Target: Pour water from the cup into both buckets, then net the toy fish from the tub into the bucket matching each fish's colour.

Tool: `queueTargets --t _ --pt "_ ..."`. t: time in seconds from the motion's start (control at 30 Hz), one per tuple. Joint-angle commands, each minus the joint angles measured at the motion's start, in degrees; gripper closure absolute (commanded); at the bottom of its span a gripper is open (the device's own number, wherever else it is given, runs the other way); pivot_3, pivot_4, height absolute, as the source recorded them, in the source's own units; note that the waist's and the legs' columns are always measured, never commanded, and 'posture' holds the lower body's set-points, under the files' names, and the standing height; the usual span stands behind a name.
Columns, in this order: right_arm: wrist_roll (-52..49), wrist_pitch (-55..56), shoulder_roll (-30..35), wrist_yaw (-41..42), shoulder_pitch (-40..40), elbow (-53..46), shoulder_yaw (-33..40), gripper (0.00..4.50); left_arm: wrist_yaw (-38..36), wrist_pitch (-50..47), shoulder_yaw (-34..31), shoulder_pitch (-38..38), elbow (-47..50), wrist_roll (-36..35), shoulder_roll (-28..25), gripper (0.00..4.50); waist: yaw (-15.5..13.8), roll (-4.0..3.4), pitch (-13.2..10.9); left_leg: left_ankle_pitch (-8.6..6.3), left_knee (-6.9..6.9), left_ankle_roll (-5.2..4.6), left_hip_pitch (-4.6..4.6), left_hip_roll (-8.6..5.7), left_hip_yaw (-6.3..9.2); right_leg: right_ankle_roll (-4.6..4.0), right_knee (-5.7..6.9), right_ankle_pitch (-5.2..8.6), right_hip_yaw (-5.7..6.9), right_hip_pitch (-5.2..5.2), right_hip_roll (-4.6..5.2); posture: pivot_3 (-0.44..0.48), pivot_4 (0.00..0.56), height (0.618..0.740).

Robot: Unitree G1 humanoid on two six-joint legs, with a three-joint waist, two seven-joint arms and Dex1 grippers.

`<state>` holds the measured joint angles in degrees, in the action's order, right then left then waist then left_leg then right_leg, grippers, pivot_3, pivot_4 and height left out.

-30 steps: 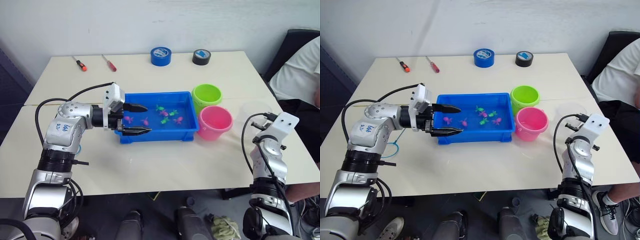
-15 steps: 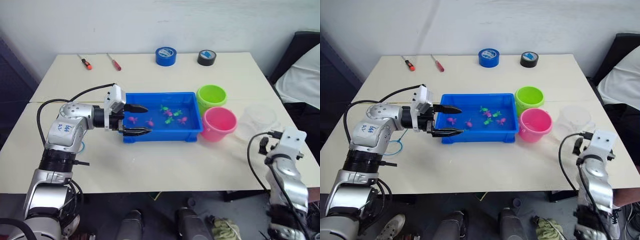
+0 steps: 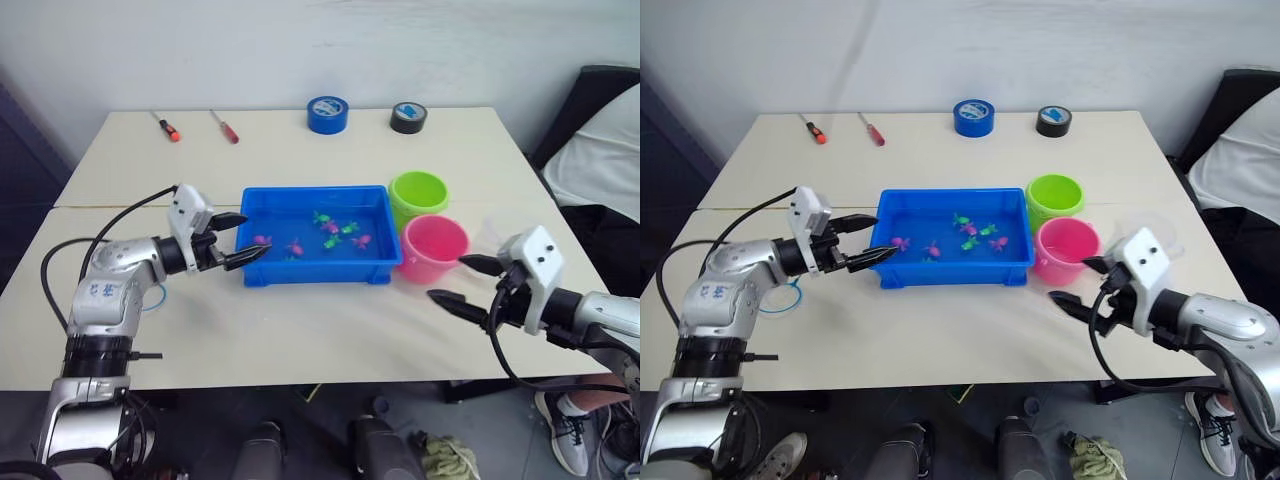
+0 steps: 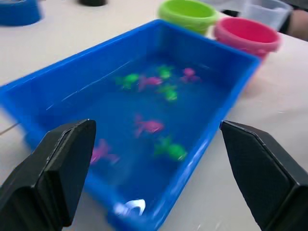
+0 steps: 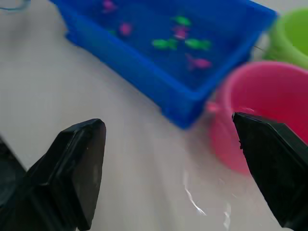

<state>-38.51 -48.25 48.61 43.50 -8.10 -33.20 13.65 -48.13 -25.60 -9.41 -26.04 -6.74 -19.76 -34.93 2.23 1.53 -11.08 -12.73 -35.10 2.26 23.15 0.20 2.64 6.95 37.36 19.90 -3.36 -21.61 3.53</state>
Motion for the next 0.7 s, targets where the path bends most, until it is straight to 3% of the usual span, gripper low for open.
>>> queueTargets --t 0.03,0.17,0.33,0.7 --pt "-1.00 3.39 -2.07 3.65 -2.53 0.40 -4.88 0.05 5.11 0.93 -5.94 5.12 4.57 -0.09 -0.87 0.00 -0.60 0.05 -0.03 -0.01 0.00 -0.03 0.02 -0.04 -0.01 0.00 -0.06 0.00 -0.01 0.00 0.04 0.000 0.150 0.734" --pt "2.71 9.88 -4.96 6.44 -4.13 2.21 -10.70 0.05 8.77 3.70 -8.74 10.84 4.51 1.79 -1.83 0.00 -0.96 0.10 -0.01 -0.15 0.02 -0.13 0.09 -0.03 0.00 0.02 -0.35 -0.03 0.05 0.06 0.48 0.000 0.150 0.734" --pt "4.41 13.35 -6.26 8.31 -5.76 3.26 -14.09 0.05 10.90 9.54 -10.61 12.23 -4.06 3.70 -2.65 0.00 -1.90 0.10 0.00 -0.20 0.03 -0.23 0.12 -0.23 -0.02 0.01 -0.49 -0.03 0.14 0.07 0.80 0.000 0.150 0.734" --pt "6.20 17.78 -7.71 8.95 -3.79 2.07 -15.40 0.05 11.35 22.71 -7.41 -2.01 -32.28 9.08 -4.41 0.00 -2.20 0.12 0.01 -0.32 0.11 -0.38 0.22 -0.35 -0.01 0.01 -0.77 -0.02 0.23 0.08 0.95 0.000 0.150 0.734"
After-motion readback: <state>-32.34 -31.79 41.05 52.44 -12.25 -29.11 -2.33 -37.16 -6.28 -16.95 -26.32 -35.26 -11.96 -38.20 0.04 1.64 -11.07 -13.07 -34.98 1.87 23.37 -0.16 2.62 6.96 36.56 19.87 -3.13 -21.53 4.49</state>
